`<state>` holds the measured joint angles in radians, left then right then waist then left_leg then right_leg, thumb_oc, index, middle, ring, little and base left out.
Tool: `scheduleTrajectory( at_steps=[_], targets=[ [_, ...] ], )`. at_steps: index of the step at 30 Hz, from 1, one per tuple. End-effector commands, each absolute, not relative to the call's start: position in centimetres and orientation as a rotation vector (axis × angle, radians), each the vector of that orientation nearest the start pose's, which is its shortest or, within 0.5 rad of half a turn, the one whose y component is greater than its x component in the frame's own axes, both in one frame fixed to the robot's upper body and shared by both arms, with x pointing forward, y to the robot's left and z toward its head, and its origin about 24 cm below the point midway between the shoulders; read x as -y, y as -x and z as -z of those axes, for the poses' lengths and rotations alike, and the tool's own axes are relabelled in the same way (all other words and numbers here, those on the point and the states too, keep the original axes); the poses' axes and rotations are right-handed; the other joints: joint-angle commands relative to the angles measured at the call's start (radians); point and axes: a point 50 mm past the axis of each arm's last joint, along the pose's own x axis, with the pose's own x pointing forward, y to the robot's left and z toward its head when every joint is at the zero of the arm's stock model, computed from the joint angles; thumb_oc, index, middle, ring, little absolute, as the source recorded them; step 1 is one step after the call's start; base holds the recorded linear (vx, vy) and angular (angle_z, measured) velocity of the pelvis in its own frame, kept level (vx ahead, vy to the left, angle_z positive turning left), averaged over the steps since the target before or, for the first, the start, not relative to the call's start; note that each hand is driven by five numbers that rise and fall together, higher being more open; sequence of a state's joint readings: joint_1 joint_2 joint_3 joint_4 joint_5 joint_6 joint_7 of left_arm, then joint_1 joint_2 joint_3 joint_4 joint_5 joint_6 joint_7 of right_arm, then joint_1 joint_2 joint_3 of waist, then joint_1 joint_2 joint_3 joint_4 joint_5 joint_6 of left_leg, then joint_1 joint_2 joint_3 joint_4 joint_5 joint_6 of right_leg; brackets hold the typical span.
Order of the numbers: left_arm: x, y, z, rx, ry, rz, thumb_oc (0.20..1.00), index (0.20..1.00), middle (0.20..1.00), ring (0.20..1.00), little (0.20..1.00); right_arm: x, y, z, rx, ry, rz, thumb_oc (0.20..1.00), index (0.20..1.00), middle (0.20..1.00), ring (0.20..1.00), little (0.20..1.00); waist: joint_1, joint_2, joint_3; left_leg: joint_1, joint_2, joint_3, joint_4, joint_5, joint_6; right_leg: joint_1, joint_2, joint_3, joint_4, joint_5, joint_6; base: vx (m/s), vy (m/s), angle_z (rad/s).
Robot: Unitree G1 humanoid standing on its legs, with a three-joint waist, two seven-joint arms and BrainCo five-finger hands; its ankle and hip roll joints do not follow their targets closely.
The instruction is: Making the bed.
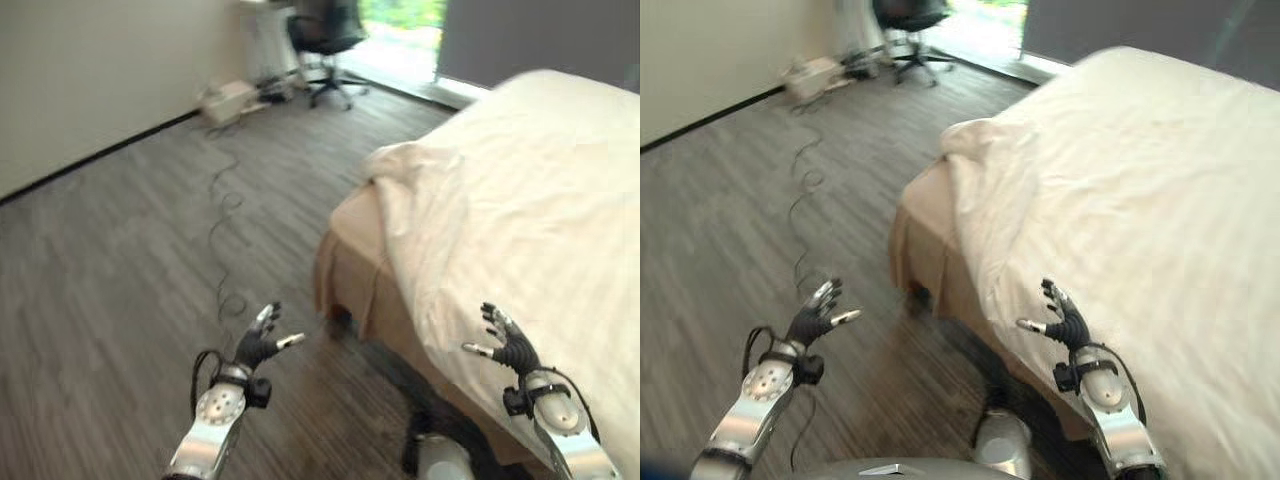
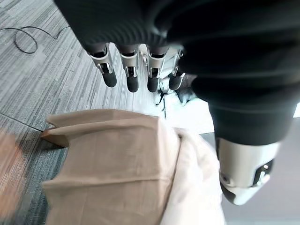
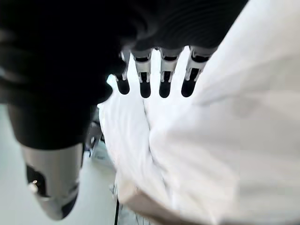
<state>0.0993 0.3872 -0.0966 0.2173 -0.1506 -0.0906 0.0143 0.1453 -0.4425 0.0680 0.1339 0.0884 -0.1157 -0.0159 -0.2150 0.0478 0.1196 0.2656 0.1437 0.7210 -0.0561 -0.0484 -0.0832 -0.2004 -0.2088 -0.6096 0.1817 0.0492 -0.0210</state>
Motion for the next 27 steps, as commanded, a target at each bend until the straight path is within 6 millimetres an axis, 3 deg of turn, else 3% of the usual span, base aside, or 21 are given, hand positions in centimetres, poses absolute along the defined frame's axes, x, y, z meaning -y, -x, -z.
scheduleTrajectory(
  at_steps=[1, 2, 3, 4, 5, 6, 7, 9, 10, 11, 13, 14, 15, 16, 17, 21, 24, 25, 27],
  targets=[
    [-21.8, -24.8, -2.6, -0.048, -0.262, 0.046, 1.000, 1.000, 1.000, 1.000, 1.000, 24.3, -22.1, -3.2, -0.041, 0.326, 0.026, 1.000, 1.000, 1.000, 1.000, 1.000, -0.028, -0.087, -0.006, -0.031, 0.059, -0.029, 0.161, -0.032, -0.039, 0.136, -0.001, 0.181, -0.141, -0.045, 0.135, 0.21, -0.235, -0.43],
    [-21.7, -24.7, -2.7, -0.042, -0.251, 0.048, 1.000, 1.000, 1.000, 1.000, 1.000, 24.5, -22.0, -3.4, -0.030, 0.329, 0.028, 1.000, 1.000, 1.000, 1.000, 1.000, -0.021, -0.090, 0.000, -0.060, 0.108, -0.028, 0.282, -0.002, -0.070, 0.174, 0.024, 0.194, -0.171, -0.058, 0.116, 0.31, -0.328, -0.90],
    [-22.0, -24.8, -3.1, -0.018, -0.249, 0.032, 1.000, 1.000, 1.000, 1.000, 1.000, 24.5, -22.0, -3.9, -0.008, 0.350, 0.014, 1.000, 1.000, 1.000, 1.000, 1.000, -0.005, -0.092, 0.018, -0.099, 0.199, -0.060, 0.484, 0.112, -0.147, 0.242, 0.083, 0.227, -0.221, -0.089, 0.077, 0.26, -0.282, -1.00],
    [-22.1, -24.8, -3.2, -0.010, -0.248, 0.018, 1.000, 1.000, 1.000, 1.000, 1.000, 24.5, -22.1, -4.0, -0.004, 0.361, 0.005, 1.000, 1.000, 1.000, 1.000, 1.000, -0.002, -0.102, 0.026, -0.115, 0.213, -0.059, 0.554, 0.173, -0.143, 0.258, 0.091, 0.231, -0.237, -0.080, 0.062, 0.19, -0.194, -1.17],
    [-22.1, -24.8, -3.2, -0.009, -0.248, 0.017, 1.000, 1.000, 1.000, 1.000, 1.000, 24.4, -22.1, -4.0, -0.003, 0.361, 0.005, 1.000, 1.000, 1.000, 1.000, 1.000, 0.000, -0.101, 0.029, -0.116, 0.220, -0.059, 0.561, 0.172, -0.145, 0.262, 0.097, 0.233, -0.243, -0.077, 0.059, 0.13, -0.037, -1.25],
    [-22.8, -24.9, -3.7, 0.013, -0.260, -0.032, 1.000, 1.000, 1.000, 1.000, 1.000, 24.3, -22.1, -4.4, 0.005, 0.381, -0.016, 1.000, 1.000, 1.000, 1.000, 1.000, 0.005, -0.117, 0.036, -0.153, 0.207, -0.127, 0.603, 0.172, -0.133, 0.281, 0.105, 0.308, -0.255, -0.083, 0.056, 0.16, 0.024, -1.26],
    [-23.1, -24.9, -4.1, 0.035, -0.277, -0.055, 1.000, 1.000, 1.000, 1.000, 1.000, 24.4, -22.0, -4.3, 0.000, 0.392, -0.020, 1.000, 1.000, 1.000, 1.000, 1.000, 0.008, -0.120, 0.039, -0.177, 0.198, -0.147, 0.610, 0.151, -0.124, 0.285, 0.102, 0.343, -0.255, -0.083, 0.062, 0.22, 0.086, -0.96],
    [-23.5, -25.1, -4.6, 0.059, -0.294, -0.089, 1.000, 1.000, 1.000, 1.000, 1.000, 24.4, -22.0, -4.3, -0.003, 0.404, -0.022, 1.000, 1.000, 1.000, 1.000, 1.000, 0.012, -0.125, 0.038, -0.195, 0.177, -0.159, 0.585, 0.133, -0.106, 0.279, 0.090, 0.383, -0.254, -0.074, 0.071, 0.13, 0.136, -1.37],
    [-24.5, -25.2, -6.1, 0.129, -0.308, -0.172, 1.000, 1.000, 1.000, 1.000, 1.000, 24.6, -21.8, -3.9, -0.020, 0.420, -0.021, 1.000, 1.000, 1.000, 1.000, 1.000, 0.012, -0.111, 0.040, -0.210, 0.161, -0.205, 0.509, 0.096, -0.092, 0.283, 0.089, 0.440, -0.250, -0.072, 0.093, 0.10, 0.138, -1.80],
    [-24.6, -25.2, -6.1, 0.130, -0.309, -0.173, 1.000, 1.000, 1.000, 1.000, 1.000, 24.6, -21.8, -4.0, -0.019, 0.420, -0.022, 1.000, 1.000, 1.000, 1.000, 1.000, 0.014, -0.114, 0.038, -0.208, 0.155, -0.198, 0.500, 0.102, -0.088, 0.279, 0.085, 0.444, -0.251, -0.066, 0.093, 0.18, 0.205, -1.13],
    [-26.2, -25.1, -7.8, 0.207, -0.309, -0.278, 1.000, 1.000, 1.000, 1.000, 1.000, 25.1, -21.3, -3.5, -0.048, 0.448, -0.011, 1.000, 1.000, 1.000, 1.000, 1.000, 0.022, -0.099, 0.032, -0.218, 0.115, -0.265, 0.372, 0.076, -0.069, 0.283, 0.079, 0.498, -0.251, -0.065, 0.116, 0.17, 0.196, -1.35],
    [-27.0, -25.0, -9.1, 0.267, -0.307, -0.332, 1.000, 1.000, 1.000, 1.000, 1.000, 25.5, -21.1, -3.3, -0.064, 0.468, -0.009, 1.000, 1.000, 1.000, 1.000, 1.000, 0.028, -0.089, 0.029, -0.219, 0.096, -0.309, 0.297, 0.076, -0.065, 0.288, 0.076, 0.529, -0.251, -0.065, 0.127, 0.35, 0.385, -1.86],
    [-29.3, -24.6, -13.3, 0.453, -0.323, -0.484, 1.000, 1.000, 1.000, 1.000, 1.000, 26.7, -20.1, -2.8, -0.108, 0.537, 0.007, 1.000, 1.000, 1.000, 1.000, 1.000, 0.041, -0.061, 0.029, -0.219, 0.096, -0.414, 0.158, 0.099, -0.074, 0.302, 0.069, 0.599, -0.246, -0.084, 0.147, 0.28, 0.308, -1.83],
    [-29.3, -24.6, -13.3, 0.453, -0.323, -0.484, 1.000, 1.000, 1.000, 1.000, 1.000, 26.7, -20.1, -2.8, -0.107, 0.537, 0.007, 1.000, 1.000, 1.000, 1.000, 1.000, 0.042, -0.061, 0.028, -0.219, 0.096, -0.413, 0.156, 0.101, -0.074, 0.301, 0.069, 0.600, -0.245, -0.083, 0.147, 0.32, 0.341, -1.64],
    [-29.9, -24.7, -16.7, 0.591, -0.362, -0.531, 1.000, 1.000, 1.000, 1.000, 1.000, 27.6, -19.5, -2.7, -0.133, 0.577, 0.022, 1.000, 1.000, 1.000, 1.000, 1.000, 0.038, -0.047, 0.027, -0.222, 0.109, -0.441, 0.134, 0.118, -0.081, 0.306, 0.063, 0.624, -0.236, -0.097, 0.153, 0.14, 0.165, -1.49],
    [-29.6, -25.1, -21.0, 0.733, -0.479, -0.496, 1.000, 1.000, 1.000, 1.000, 1.000, 29.0, -17.1, -1.5, -0.226, 0.595, 0.040, 1.000, 1.000, 1.000, 1.000, 1.000, -0.011, -0.002, -0.002, -0.151, 0.115, -0.380, 0.036, 0.133, -0.087, 0.302, 0.056, 0.638, -0.215, -0.107, 0.173, 0.16, 0.186, -0.36],
    [-28.5, -26.3, -23.5, 0.766, -0.609, -0.401, 1.000, 1.000, 1.000, 1.000, 1.000, 29.2, -16.7, -0.9, -0.269, 0.584, 0.035, 1.000, 1.000, 1.000, 1.000, 1.000, -0.041, 0.007, -0.009, -0.114, 0.089, -0.339, 0.000, 0.136, -0.082, 0.292, 0.042, 0.658, -0.205, -0.095, 0.191, 0.12, 0.178, 0.03],
    [-27.5, -27.6, -24.3, 0.754, -0.680, -0.327, 1.000, 1.000, 1.000, 1.000, 1.000, 28.7, -16.8, -0.6, -0.278, 0.564, 0.013, 1.000, 1.000, 1.000, 1.000, 1.000, -0.059, 0.010, -0.011, -0.103, 0.071, -0.312, -0.014, 0.129, -0.073, 0.275, 0.029, 0.683, -0.201, -0.078, 0.207, 0.09, 0.183, -0.32],
    [-26.9, -28.8, -24.1, 0.700, -0.719, -0.265, 1.000, 1.000, 1.000, 1.000, 1.000, 28.3, -17.1, -0.4, -0.283, 0.569, -0.011, 1.000, 1.000, 1.000, 1.000, 1.000, -0.078, 0.011, -0.012, -0.097, 0.058, -0.286, -0.020, 0.120, -0.065, 0.258, 0.019, 0.698, -0.201, -0.061, 0.219, 0.06, 0.124, -0.23]
  ],
)
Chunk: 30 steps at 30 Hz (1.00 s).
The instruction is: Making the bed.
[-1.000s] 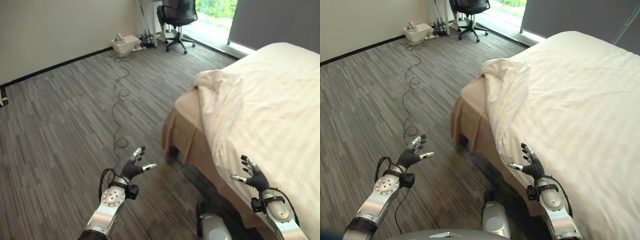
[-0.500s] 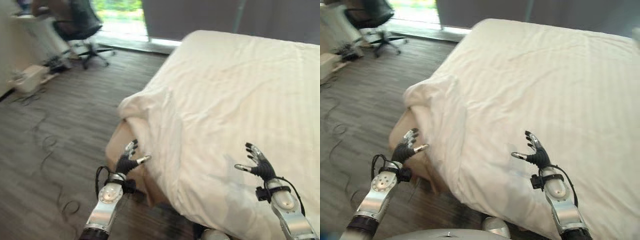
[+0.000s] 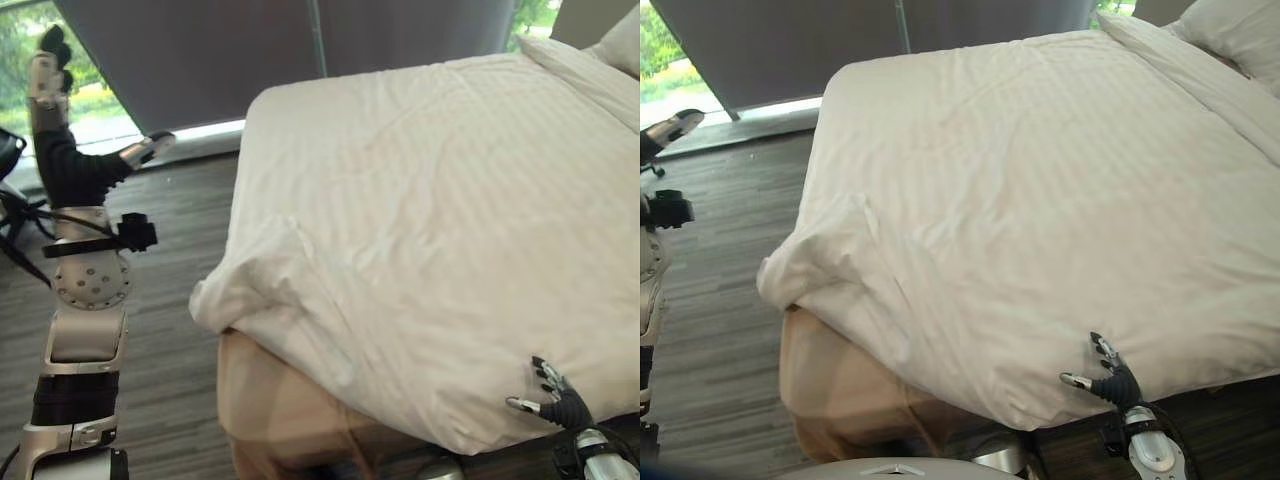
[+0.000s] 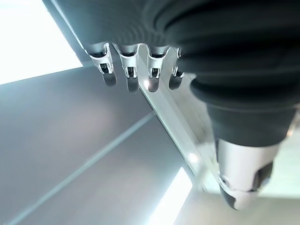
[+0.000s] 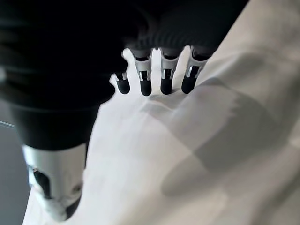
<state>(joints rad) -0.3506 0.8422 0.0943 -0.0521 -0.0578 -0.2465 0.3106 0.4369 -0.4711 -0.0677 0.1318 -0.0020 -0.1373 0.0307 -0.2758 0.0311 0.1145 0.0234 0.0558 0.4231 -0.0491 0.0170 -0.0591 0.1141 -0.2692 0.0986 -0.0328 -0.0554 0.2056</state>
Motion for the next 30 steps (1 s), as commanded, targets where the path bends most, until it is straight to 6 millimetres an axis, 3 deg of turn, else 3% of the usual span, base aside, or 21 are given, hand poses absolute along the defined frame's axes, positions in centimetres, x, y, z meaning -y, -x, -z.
scheduleTrajectory(
  at_steps=[1, 4, 8, 9, 10, 11, 13, 14, 15, 16, 17, 18, 30],
  targets=[
    [-26.9, -29.0, -24.2, 0.701, -0.720, -0.262, 1.000, 1.000, 1.000, 1.000, 1.000, 28.2, -17.1, -0.4, -0.283, 0.567, -0.009, 1.000, 1.000, 1.000, 1.000, 1.000, -0.012, 0.026, -0.007, 0.145, 0.145, 0.015, -0.027, 0.053, -0.088, -0.059, 0.078, -0.007, 0.013, 0.044, -0.006, 0.05, 0.086, -0.36],
    [-26.0, -33.1, -23.5, 0.517, -0.919, -0.227, 1.000, 1.000, 1.000, 1.000, 1.000, 28.0, -17.2, -0.5, -0.284, 0.551, -0.020, 1.000, 1.000, 1.000, 1.000, 1.000, -0.050, 0.028, -0.005, 0.158, 0.112, 0.078, -0.034, 0.020, -0.065, -0.096, 0.050, 0.006, 0.024, 0.081, 0.031, 0.09, 0.174, -0.52],
    [-26.2, -35.1, -23.0, 0.408, -1.138, -0.301, 1.000, 1.000, 1.000, 1.000, 1.000, 27.9, -16.7, -0.4, -0.287, 0.538, -0.007, 1.000, 1.000, 1.000, 1.000, 1.000, -0.069, 0.020, -0.004, 0.148, 0.097, 0.114, -0.038, 0.012, -0.055, -0.134, 0.033, 0.006, 0.032, 0.134, 0.054, 0.02, 0.067, -0.39],
    [-27.5, -36.0, -22.3, 0.302, -1.274, -0.384, 1.000, 1.000, 1.000, 1.000, 1.000, 27.7, -16.4, -0.3, -0.280, 0.524, -0.003, 1.000, 1.000, 1.000, 1.000, 1.000, -0.090, 0.013, 0.005, 0.141, 0.097, 0.135, -0.038, 0.005, -0.059, -0.171, 0.026, 0.005, 0.040, 0.208, 0.056, -0.12, 0.009, -0.58],
    [-29.6, -36.5, -20.9, 0.166, -1.350, -0.454, 1.000, 1.000, 1.000, 1.000, 1.000, 27.1, -16.7, -0.3, -0.262, 0.507, -0.012, 1.000, 1.000, 1.000, 1.000, 1.000, -0.082, 0.015, 0.018, 0.119, 0.111, 0.172, -0.038, 0.013, -0.058, -0.217, 0.014, -0.046, 0.046, 0.237, 0.056, -0.20, 0.005, -0.85],
    [-30.3, -36.6, -20.7, 0.116, -1.383, -0.481, 1.000, 1.000, 1.000, 1.000, 1.000, 26.9, -16.7, -0.3, -0.254, 0.499, -0.016, 1.000, 1.000, 1.000, 1.000, 1.000, -0.073, 0.018, 0.020, 0.104, 0.120, 0.186, -0.038, 0.018, -0.056, -0.228, 0.012, -0.099, 0.066, 0.221, 0.056, -0.26, 0.053, -1.48],
    [-32.3, -36.5, -20.4, 0.012, -1.428, -0.523, 1.000, 1.000, 1.000, 1.000, 1.000, 26.1, -16.7, -0.1, -0.246, 0.480, -0.048, 1.000, 1.000, 1.000, 1.000, 1.000, -0.048, 0.022, 0.017, 0.071, 0.136, 0.222, -0.036, 0.032, -0.047, -0.221, 0.011, -0.221, 0.130, 0.149, 0.047, -0.19, 0.099, -1.56],
    [-33.6, -36.2, -20.2, -0.058, -1.457, -0.538, 1.000, 1.000, 1.000, 1.000, 1.000, 25.7, -16.6, 0.3, -0.261, 0.480, -0.078, 1.000, 1.000, 1.000, 1.000, 1.000, -0.021, 0.022, 0.005, 0.066, 0.134, 0.224, -0.032, 0.012, -0.049, -0.179, 0.011, -0.270, 0.147, 0.102, 0.047, -0.09, -0.019, -0.60],
    [-35.7, -35.2, -18.0, -0.205, -1.488, -0.540, 1.000, 1.000, 1.000, 1.000, 1.000, 25.4, -15.9, 1.1, -0.301, 0.454, -0.101, 1.000, 1.000, 1.000, 1.000, 1.000, 0.012, -0.026, -0.027, 0.059, 0.131, 0.252, -0.029, 0.031, -0.062, -0.129, 0.010, -0.281, 0.085, 0.150, 0.056, -0.02, -0.040, -0.92],
    [-35.8, -35.2, -17.9, -0.207, -1.490, -0.540, 1.000, 1.000, 1.000, 1.000, 1.000, 25.4, -15.8, 1.1, -0.302, 0.453, -0.103, 1.000, 1.000, 1.000, 1.000, 1.000, 0.015, -0.027, -0.029, 0.061, 0.131, 0.257, -0.029, 0.032, -0.063, -0.128, 0.011, -0.277, 0.079, 0.154, 0.056, 0.01, -0.165, -0.73],
    [-38.1, -33.7, -16.3, -0.342, -1.509, -0.553, 1.000, 1.000, 1.000, 1.000, 1.000, 25.3, -15.5, 1.3, -0.311, 0.451, -0.114, 1.000, 1.000, 1.000, 1.000, 1.000, 0.037, -0.036, -0.046, 0.070, 0.144, 0.291, -0.028, 0.040, -0.075, -0.110, 0.003, -0.307, 0.019, 0.176, 0.056, 0.06, -0.079, -0.65],
    [-38.7, -33.2, -15.7, -0.386, -1.516, -0.548, 1.000, 1.000, 1.000, 1.000, 1.000, 25.4, -15.5, 1.3, -0.315, 0.454, -0.117, 1.000, 1.000, 1.000, 1.000, 1.000, 0.041, -0.036, -0.051, 0.074, 0.149, 0.292, -0.028, 0.043, -0.080, -0.101, 0.005, -0.316, 0.001, 0.176, 0.056, 0.09, -0.086, -0.15],
    [-40.2, -29.9, -9.3, -0.611, -1.463, -0.444, 1.000, 1.000, 1.000, 1.000, 1.000, 25.9, -15.5, 1.3, -0.335, 0.479, -0.143, 1.000, 1.000, 1.000, 1.000, 1.000, 0.040, -0.020, -0.050, 0.098, 0.154, 0.261, -0.029, 0.062, -0.096, -0.059, 0.024, -0.347, -0.039, 0.126, 0.054, 0.02, -0.024, 0.02]
  ],
)
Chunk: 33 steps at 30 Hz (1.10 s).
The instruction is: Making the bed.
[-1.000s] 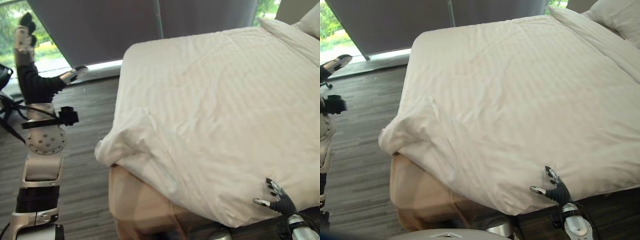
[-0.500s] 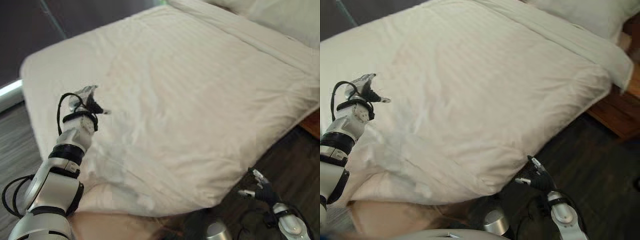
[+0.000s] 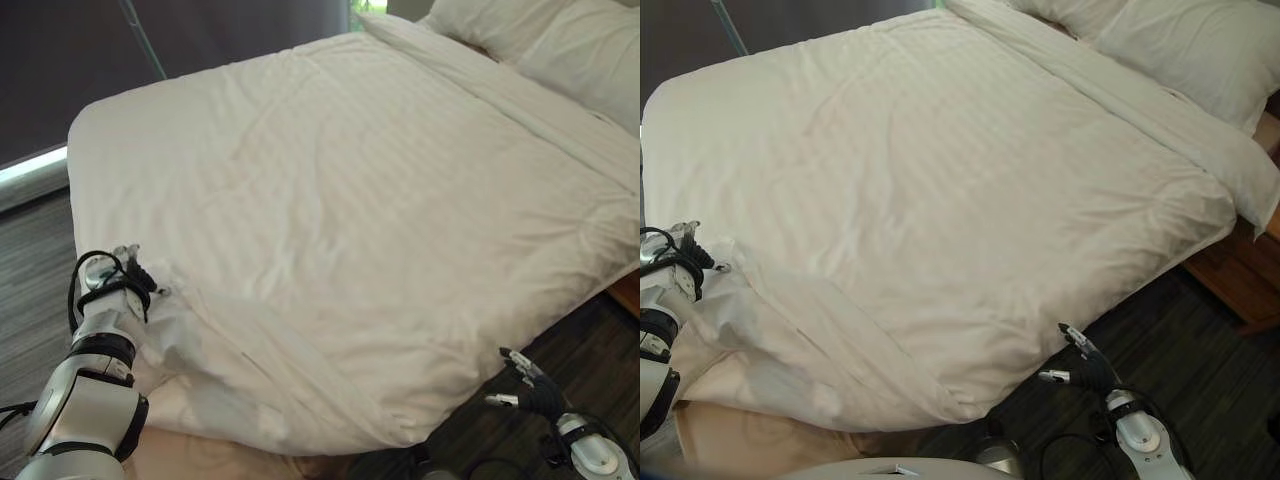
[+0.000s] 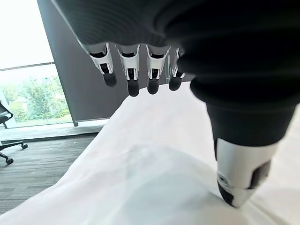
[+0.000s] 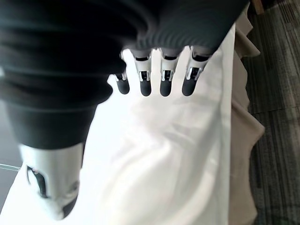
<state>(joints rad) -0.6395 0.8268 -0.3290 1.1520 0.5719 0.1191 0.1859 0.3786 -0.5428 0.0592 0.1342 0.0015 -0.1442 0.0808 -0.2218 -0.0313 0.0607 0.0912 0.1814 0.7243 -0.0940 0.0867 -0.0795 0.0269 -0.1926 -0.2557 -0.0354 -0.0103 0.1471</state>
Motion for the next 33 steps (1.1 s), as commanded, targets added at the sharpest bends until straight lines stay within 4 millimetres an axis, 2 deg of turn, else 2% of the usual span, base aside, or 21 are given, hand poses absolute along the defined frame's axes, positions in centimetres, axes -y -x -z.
scheduleTrajectory(
  at_steps=[1, 2, 3, 4, 5, 6, 9, 12, 14, 17, 19, 20, 22, 23, 24, 27, 29, 30, 31, 32, 33],
  targets=[
    [-40.1, -29.6, -8.6, -0.633, -1.455, -0.426, 1.000, 1.000, 1.000, 1.000, 1.000, 25.8, -15.5, 1.4, -0.336, 0.480, -0.151, 1.000, 1.000, 1.000, 1.000, 1.000, -0.017, 0.045, 0.002, 0.030, 0.029, -0.040, 0.015, -0.006, -0.077, 0.025, -0.050, 0.011, -0.037, 0.077, 0.112, 0.00, 0.000, 0.00],
    [-39.9, -29.0, -7.0, -0.683, -1.437, -0.381, 0.862, 0.862, 0.862, 0.862, 0.862, 25.9, -15.6, 1.4, -0.340, 0.488, -0.161, 1.000, 1.000, 1.000, 1.000, 1.000, -0.024, 0.046, 0.004, 0.027, 0.034, -0.037, 0.014, -0.001, -0.079, 0.018, -0.046, 0.016, -0.038, 0.073, 0.112, 0.00, 0.000, 0.00],
    [-39.6, -28.7, -6.1, -0.705, -1.416, -0.353, 0.555, 0.555, 0.555, 0.555, 0.555, 26.1, -15.5, 1.4, -0.346, 0.495, -0.162, 1.000, 1.000, 1.000, 1.000, 1.000, -0.027, 0.047, 0.005, 0.024, 0.037, -0.034, 0.014, 0.002, -0.081, 0.013, -0.043, 0.020, -0.039, 0.071, 0.111, 0.00, -0.008, -0.04],
    [-39.6, -28.7, -6.0, -0.706, -1.414, -0.351, 0.416, 0.416, 0.416, 0.416, 0.416, 26.1, -15.5, 1.4, -0.347, 0.496, -0.162, 1.000, 1.000, 1.000, 1.000, 1.000, -0.027, 0.049, 0.003, 0.024, 0.038, -0.034, 0.014, 0.003, -0.081, 0.012, -0.042, 0.020, -0.039, 0.071, 0.111, -0.01, 0.002, -0.07],
    [-39.3, -27.9, -4.3, -0.755, -1.358, -0.316, 0.200, 0.200, 0.200, 0.200, 0.200, 26.2, -15.4, 1.4, -0.352, 0.502, -0.161, 1.000, 1.000, 1.000, 1.000, 1.000, -0.033, 0.049, 0.007, 0.019, 0.043, -0.031, 0.012, 0.006, -0.083, 0.003, -0.038, 0.028, -0.041, 0.069, 0.110, -0.01, 0.003, -0.06],
    [-39.3, -27.9, -4.2, -0.756, -1.356, -0.315, 0.200, 0.200, 0.200, 0.200, 0.200, 26.3, -15.4, 1.4, -0.353, 0.504, -0.162, 1.000, 1.000, 1.000, 1.000, 1.000, -0.034, 0.052, 0.004, 0.018, 0.044, -0.031, 0.012, 0.006, -0.084, 0.001, -0.037, 0.028, -0.041, 0.069, 0.110, -0.03, -0.005, -0.06],
    [-37.2, -26.7, -0.4, -0.810, -1.249, -0.221, 0.200, 0.200, 0.200, 0.200, 0.200, 26.6, -15.4, 1.6, -0.373, 0.516, -0.156, 1.000, 1.000, 1.000, 1.000, 1.000, -0.040, 0.054, 0.012, 0.005, 0.059, -0.033, 0.011, 0.017, -0.091, -0.009, -0.028, 0.038, -0.043, 0.063, 0.108, -0.06, -0.033, -0.03],
    [-35.7, -27.0, 0.7, -0.776, -1.161, -0.190, 0.200, 0.200, 0.200, 0.200, 0.200, 26.7, -15.7, 1.7, -0.377, 0.521, -0.152, 1.000, 1.000, 1.000, 1.000, 1.000, -0.037, 0.060, 0.018, -0.004, 0.074, -0.021, 0.007, 0.051, -0.085, -0.009, -0.016, 0.028, -0.044, 0.068, 0.093, -0.10, -0.077, 0.00],
    [-34.4, -28.1, 0.2, -0.685, -1.113, -0.190, 0.200, 0.200, 0.200, 0.200, 0.200, 26.5, -16.0, 1.8, -0.374, 0.519, -0.151, 1.000, 1.000, 1.000, 1.000, 1.000, -0.024, 0.065, 0.019, -0.006, 0.083, -0.033, 0.008, 0.063, -0.090, 0.004, -0.008, 0.024, -0.045, 0.057, 0.086, -0.09, -0.124, 0.04],
    [-33.9, -29.5, -1.8, -0.563, -1.130, -0.209, 0.200, 0.200, 0.200, 0.200, 0.200, 26.2, -16.2, 1.8, -0.364, 0.518, -0.156, 1.000, 1.000, 1.000, 1.000, 1.000, -0.008, 0.070, 0.022, -0.014, 0.097, -0.050, 0.010, 0.082, -0.098, 0.018, 0.003, 0.017, -0.044, 0.043, 0.077, -0.04, -0.103, 0.16],
    [-35.0, -29.8, -4.8, -0.447, -1.208, -0.238, 0.200, 0.200, 0.200, 0.200, 0.200, 25.9, -16.2, 1.8, -0.356, 0.517, -0.165, 1.000, 1.000, 1.000, 1.000, 1.000, 0.022, 0.075, 0.022, -0.022, 0.112, -0.067, 0.012, 0.103, -0.106, 0.036, 0.016, 0.008, -0.046, 0.027, 0.068, -0.06, -0.159, 0.08],
    [-36.9, -28.8, -7.3, -0.393, -1.304, -0.280, 0.200, 0.200, 0.200, 0.200, 0.200, 25.7, -16.2, 1.9, -0.355, 0.523, -0.178, 1.000, 1.000, 1.000, 1.000, 1.000, 0.056, 0.082, 0.021, -0.025, 0.127, -0.079, 0.015, 0.119, -0.113, 0.052, 0.027, 0.000, -0.047, 0.012, 0.060, -0.05, -0.159, 0.09],
    [-37.1, -28.5, -7.3, -0.400, -1.304, -0.283, 0.200, 0.200, 0.200, 0.200, 0.200, 25.5, -16.3, 2.0, -0.355, 0.524, -0.184, 1.000, 1.000, 1.000, 1.000, 1.000, 0.049, 0.081, 0.022, -0.024, 0.128, -0.079, 0.015, 0.120, -0.114, 0.054, 0.028, 0.000, -0.047, 0.011, 0.059, -0.04, -0.125, 0.17],
    [-40.4, -26.0, -10.7, -0.375, -1.433, -0.388, 0.200, 0.200, 0.200, 0.200, 0.200, 25.4, -16.2, 2.4, -0.366, 0.528, -0.196, 1.000, 1.000, 1.000, 1.000, 1.000, 0.101, 0.092, 0.021, -0.024, 0.140, -0.094, 0.026, 0.137, -0.118, 0.085, 0.040, -0.011, -0.051, -0.018, 0.048, -0.05, -0.160, 0.33],
    [-41.5, -24.9, -11.5, -0.384, -1.464, -0.427, 0.200, 0.200, 0.200, 0.200, 0.200, 25.4, -16.2, 2.5, -0.375, 0.537, -0.205, 1.000, 1.000, 1.000, 1.000, 1.000, 0.116, 0.098, 0.027, -0.027, 0.139, -0.112, 0.033, 0.157, -0.121, 0.096, 0.042, -0.011, -0.052, -0.026, 0.043, -0.07, -0.173, 0.18],
    [-42.5, -23.2, -13.6, -0.350, -1.514, -0.492, 0.200, 0.200, 0.200, 0.200, 0.200, 25.7, -16.7, 2.5, -0.379, 0.573, -0.200, 1.000, 1.000, 1.000, 1.000, 1.000, 0.151, 0.100, 0.061, -0.077, 0.122, -0.189, 0.152, 0.129, -0.126, 0.111, 0.028, -0.017, -0.050, -0.030, 0.026, -0.16, -0.077, 0.05],
    [-42.4, -22.9, -15.0, -0.305, -1.508, -0.520, 0.200, 0.200, 0.200, 0.200, 0.200, 26.2, -17.2, 2.3, -0.376, 0.561, -0.161, 1.000, 1.000, 1.000, 1.000, 1.000, 0.144, 0.081, 0.085, -0.090, 0.112, -0.211, 0.350, 0.043, -0.121, 0.101, -0.010, -0.051, -0.040, -0.005, -0.004, -0.32, -0.106, 0.54],
    [-42.4, -22.8, -15.1, -0.307, -1.508, -0.522, 0.200, 0.200, 0.200, 0.200, 0.200, 26.1, -17.2, 2.3, -0.376, 0.561, -0.162, 1.000, 1.000, 1.000, 1.000, 1.000, 0.141, 0.082, 0.086, -0.093, 0.115, -0.214, 0.361, 0.036, -0.121, 0.103, -0.009, -0.053, -0.040, -0.006, -0.003, -0.26, -0.100, 1.06],
    [-42.2, -22.8, -15.7, -0.284, -1.504, -0.528, 0.200, 0.200, 0.200, 0.200, 0.200, 26.3, -17.1, 2.6, -0.396, 0.544, -0.146, 1.000, 1.000, 1.000, 1.000, 1.000, 0.138, 0.074, 0.075, -0.063, 0.100, -0.212, 0.435, -0.012, -0.114, 0.096, -0.019, -0.071, -0.035, 0.007, -0.020, -0.17, -0.043, 0.94],
    [-41.5, -22.5, -15.6, -0.256, -1.521, -0.508, 0.200, 0.200, 0.200, 0.200, 0.200, 26.2, -17.0, 2.7, -0.405, 0.550, -0.155, 1.000, 1.000, 1.000, 1.000, 1.000, 0.134, 0.085, 0.068, -0.020, 0.088, -0.205, 0.412, -0.048, -0.111, 0.090, -0.014, -0.087, -0.032, 0.002, -0.020, -0.24, 0.007, 0.67],
    [-41.3, -22.0, -15.1, -0.272, -1.505, -0.472, 0.200, 0.200, 0.200, 0.200, 0.200, 26.1, -17.0, 2.9, -0.420, 0.527, -0.148, 1.000, 1.000, 1.000, 1.000, 1.000, 0.103, 0.111, 0.058, 0.091, 0.004, -0.202, 0.290, -0.105, -0.086, 0.061, -0.010, -0.113, -0.007, 0.031, -0.006, -0.21, 0.095, 0.58]
  ],
)
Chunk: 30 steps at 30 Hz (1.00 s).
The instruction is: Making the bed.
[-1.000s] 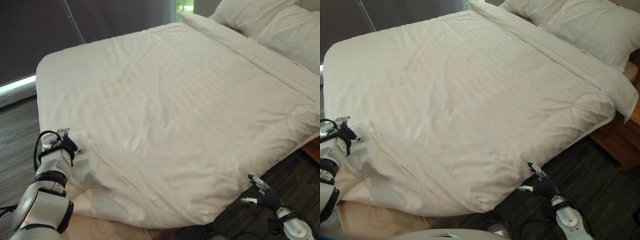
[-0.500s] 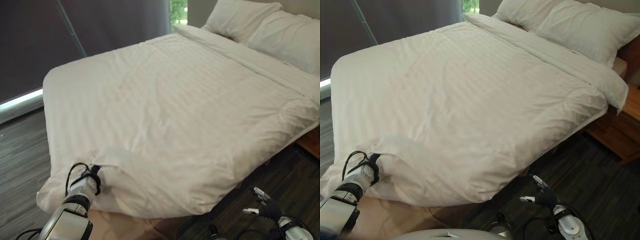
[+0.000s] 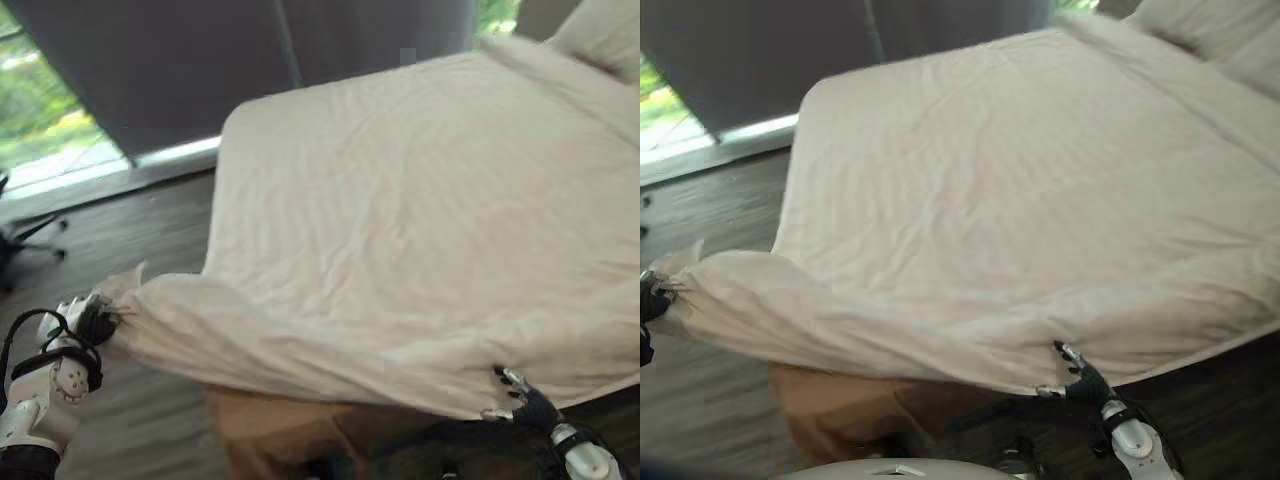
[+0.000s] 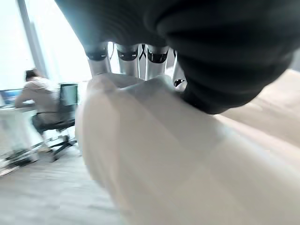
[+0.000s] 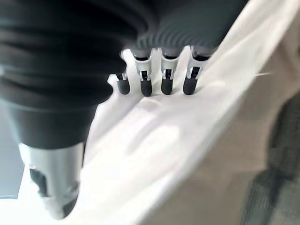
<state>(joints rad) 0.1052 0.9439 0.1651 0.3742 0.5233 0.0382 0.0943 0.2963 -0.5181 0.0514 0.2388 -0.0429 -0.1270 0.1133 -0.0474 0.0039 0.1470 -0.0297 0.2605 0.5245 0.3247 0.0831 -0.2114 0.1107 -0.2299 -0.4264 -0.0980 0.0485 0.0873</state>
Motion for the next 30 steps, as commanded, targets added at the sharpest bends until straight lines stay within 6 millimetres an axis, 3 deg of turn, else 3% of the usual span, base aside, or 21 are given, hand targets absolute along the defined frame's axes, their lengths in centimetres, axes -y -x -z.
scheduleTrajectory(
  at_steps=[1, 2, 3, 5, 7, 9, 10, 11, 12, 13, 14, 15, 17, 19, 20, 22, 25, 28, 29, 30],
  targets=[
    [-41.1, -22.3, -15.6, -0.252, -1.499, -0.476, 0.200, 0.200, 0.200, 0.200, 0.200, 26.0, -17.1, 2.9, -0.418, 0.517, -0.134, 1.000, 1.000, 1.000, 1.000, 1.000, -0.078, 0.079, -0.023, 0.197, -0.068, 0.003, -0.126, -0.053, 0.030, -0.032, 0.020, 0.050, 0.057, -0.003, 0.058, -0.24, 0.163, 0.86],
    [-40.1, -22.9, -14.7, -0.264, -1.478, -0.411, 0.200, 0.200, 0.200, 0.200, 0.200, 25.5, -17.2, 3.2, -0.422, 0.492, -0.135, 1.000, 1.000, 1.000, 1.000, 1.000, -0.087, 0.072, -0.028, 0.189, -0.089, -0.016, -0.157, -0.086, 0.041, -0.048, 0.008, 0.027, 0.050, 0.015, 0.069, -0.17, 0.111, 1.06],
    [-40.1, -22.9, -14.7, -0.264, -1.478, -0.411, 0.200, 0.200, 0.200, 0.200, 0.200, 25.5, -17.2, 3.2, -0.422, 0.492, -0.135, 1.000, 1.000, 1.000, 1.000, 1.000, -0.087, 0.072, -0.028, 0.189, -0.090, -0.016, -0.158, -0.085, 0.041, -0.048, 0.008, 0.028, 0.050, 0.015, 0.069, -0.15, 0.101, 0.88],
    [-38.8, -23.5, -13.2, -0.284, -1.480, -0.330, 0.379, 0.379, 0.379, 0.379, 0.379, 24.7, -17.9, 3.3, -0.414, 0.472, -0.150, 1.000, 1.000, 1.000, 1.000, 1.000, -0.102, 0.066, -0.023, 0.212, -0.116, 0.009, -0.232, -0.130, 0.072, -0.091, -0.003, 0.025, 0.117, 0.028, 0.084, -0.18, 0.112, 0.47],
    [-38.8, -22.8, -11.3, -0.376, -1.534, -0.254, 0.843, 0.843, 0.843, 0.843, 0.843, 23.7, -17.8, 3.7, -0.414, 0.428, -0.180, 1.000, 1.000, 1.000, 1.000, 1.000, -0.111, 0.064, -0.001, 0.221, -0.124, 0.034, -0.275, -0.117, 0.092, -0.173, -0.009, 0.047, 0.258, 0.030, 0.116, -0.25, 0.140, -0.22],
    [-40.0, -21.8, -9.2, -0.525, -1.565, -0.240, 1.000, 1.000, 1.000, 1.000, 1.000, 23.2, -17.5, 4.2, -0.435, 0.393, -0.195, 1.000, 1.000, 1.000, 1.000, 1.000, -0.119, 0.068, 0.013, 0.219, -0.109, 0.051, -0.276, -0.116, 0.107, -0.238, -0.031, 0.088, 0.407, 0.011, 0.147, -0.27, 0.007, -0.43],
    [-40.7, -21.2, -8.4, -0.608, -1.587, -0.230, 1.000, 1.000, 1.000, 1.000, 1.000, 23.1, -17.5, 4.5, -0.452, 0.388, -0.200, 1.000, 1.000, 1.000, 1.000, 1.000, -0.109, 0.066, 0.014, 0.205, -0.088, 0.056, -0.266, -0.106, 0.108, -0.221, -0.058, 0.087, 0.418, 0.006, 0.144, -0.25, -0.169, -0.27],
    [-41.3, -20.3, -8.5, -0.679, -1.645, -0.198, 1.000, 1.000, 1.000, 1.000, 1.000, 23.5, -17.3, 4.5, -0.468, 0.401, -0.194, 1.000, 1.000, 1.000, 1.000, 1.000, -0.081, 0.056, 0.003, 0.183, -0.074, 0.047, -0.250, -0.094, 0.104, -0.164, -0.067, 0.069, 0.345, -0.011, 0.132, -0.18, -0.242, -0.24],
    [-42.2, -18.9, -7.6, -0.752, -1.607, -0.219, 1.000, 1.000, 1.000, 1.000, 1.000, 23.3, -16.9, 4.7, -0.482, 0.367, -0.192, 1.000, 1.000, 1.000, 1.000, 1.000, -0.070, 0.043, -0.016, 0.175, -0.071, 0.041, -0.241, -0.092, 0.106, -0.125, -0.040, 0.091, 0.282, -0.035, 0.109, -0.07, -0.228, -0.38],
    [-42.8, -17.2, -6.0, -0.865, -1.565, -0.181, 1.000, 1.000, 1.000, 1.000, 1.000, 23.9, -16.6, 4.7, -0.496, 0.366, -0.175, 1.000, 1.000, 1.000, 1.000, 1.000, -0.058, 0.030, -0.032, 0.166, -0.056, 0.058, -0.205, -0.078, 0.097, -0.103, -0.027, 0.099, 0.234, -0.047, 0.110, -0.01, -0.158, -0.53],
    [-44.0, -14.4, -5.2, -0.976, -1.515, -0.203, 1.000, 1.000, 1.000, 1.000, 1.000, 24.4, -16.2, 4.9, -0.524, 0.381, -0.179, 1.000, 1.000, 1.000, 1.000, 1.000, -0.036, 0.027, -0.045, 0.159, -0.032, 0.087, -0.158, -0.079, 0.088, -0.086, -0.015, 0.102, 0.185, -0.047, 0.104, 0.04, -0.250, -0.84],
    [-45.0, -10.8, -4.4, -1.095, -1.455, -0.234, 1.000, 1.000, 1.000, 1.000, 1.000, 25.3, -15.3, 5.6, -0.588, 0.395, -0.169, 1.000, 1.000, 1.000, 1.000, 1.000, -0.018, 0.025, -0.052, 0.149, 0.017, 0.123, -0.081, -0.031, 0.056, -0.057, 0.014, 0.129, 0.114, -0.036, 0.095, 0.05, -0.250, -1.15],
    [-45.0, -7.9, -2.7, -1.193, -1.357, -0.221, 1.000, 1.000, 1.000, 1.000, 1.000, 26.5, -14.1, 6.3, -0.667, 0.422, -0.162, 1.000, 1.000, 1.000, 1.000, 1.000, -0.010, 0.039, -0.052, 0.164, 0.055, 0.146, -0.047, -0.017, 0.036, -0.024, 0.040, 0.144, 0.070, -0.033, 0.081, 0.01, -0.155, -1.67],
    [-44.9, -7.8, -2.7, -1.195, -1.354, -0.221, 1.000, 1.000, 1.000, 1.000, 1.000, 26.5, -14.1, 6.3, -0.668, 0.425, -0.164, 1.000, 1.000, 1.000, 1.000, 1.000, -0.010, 0.042, -0.049, 0.169, 0.058, 0.149, -0.047, -0.017, 0.034, -0.019, 0.043, 0.147, 0.068, -0.032, 0.079, -0.01, -0.039, -0.91],
    [-44.2, -5.9, -0.9, -1.270, -1.289, -0.168, 1.000, 1.000, 1.000, 1.000, 1.000, 27.6, -13.5, 6.5, -0.709, 0.417, -0.123, 1.000, 1.000, 1.000, 1.000, 1.000, -0.010, 0.057, -0.042, 0.165, 0.091, 0.140, -0.018, 0.046, 0.008, -0.002, 0.059, 0.158, 0.070, -0.046, 0.066, -0.01, -0.055, -0.01],
    [-43.6, -4.8, -0.2, -1.297, -1.248, -0.137, 1.000, 1.000, 1.000, 1.000, 1.000, 28.4, -12.8, 6.8, -0.750, 0.414, -0.104, 1.000, 1.000, 1.000, 1.000, 1.000, -0.013, 0.065, -0.045, 0.169, 0.094, 0.135, -0.023, 0.055, 0.005, 0.005, 0.064, 0.158, 0.068, -0.049, 0.060, -0.01, -0.051, 0.05],
    [-43.8, -4.2, -0.7, -1.292, -1.259, -0.140, 1.000, 1.000, 1.000, 1.000, 1.000, 29.4, -11.8, 7.3, -0.805, 0.409, -0.073, 1.000, 1.000, 1.000, 1.000, 1.000, -0.020, 0.082, -0.059, 0.192, 0.082, 0.144, -0.074, 0.044, 0.012, 0.013, 0.065, 0.149, 0.063, -0.051, 0.062, 0.00, -0.015, -0.13],
    [-44.6, -6.1, -3.2, -1.183, -1.341, -0.233, 1.000, 1.000, 1.000, 1.000, 1.000, 30.3, -11.7, 7.2, -0.804, 0.410, -0.022, 1.000, 1.000, 1.000, 1.000, 1.000, -0.013, 0.093, -0.044, 0.144, 0.106, 0.105, -0.025, 0.127, -0.022, 0.028, 0.072, 0.144, 0.055, -0.067, 0.053, -0.03, -0.010, 0.14],
    [-44.7, -6.1, -3.3, -1.181, -1.341, -0.234, 1.000, 1.000, 1.000, 1.000, 1.000, 30.3, -11.7, 7.2, -0.802, 0.409, -0.022, 1.000, 1.000, 1.000, 1.000, 1.000, -0.017, 0.094, -0.044, 0.136, 0.110, 0.097, -0.017, 0.128, -0.023, 0.028, 0.075, 0.139, 0.053, -0.067, 0.051, -0.06, -0.037, 0.16],
    [-44.7, -7.9, -4.9, -1.053, -1.365, -0.322, 1.000, 1.000, 1.000, 1.000, 1.000, 30.8, -11.7, 6.8, -0.790, 0.417, 0.007, 1.000, 1.000, 1.000, 1.000, 1.000, 0.001, 0.075, -0.023, 0.074, 0.111, 0.053, 0.041, 0.156, -0.031, 0.035, 0.063, 0.141, 0.050, -0.065, 0.043, -0.06, -0.035, 0.15]
  ],
)
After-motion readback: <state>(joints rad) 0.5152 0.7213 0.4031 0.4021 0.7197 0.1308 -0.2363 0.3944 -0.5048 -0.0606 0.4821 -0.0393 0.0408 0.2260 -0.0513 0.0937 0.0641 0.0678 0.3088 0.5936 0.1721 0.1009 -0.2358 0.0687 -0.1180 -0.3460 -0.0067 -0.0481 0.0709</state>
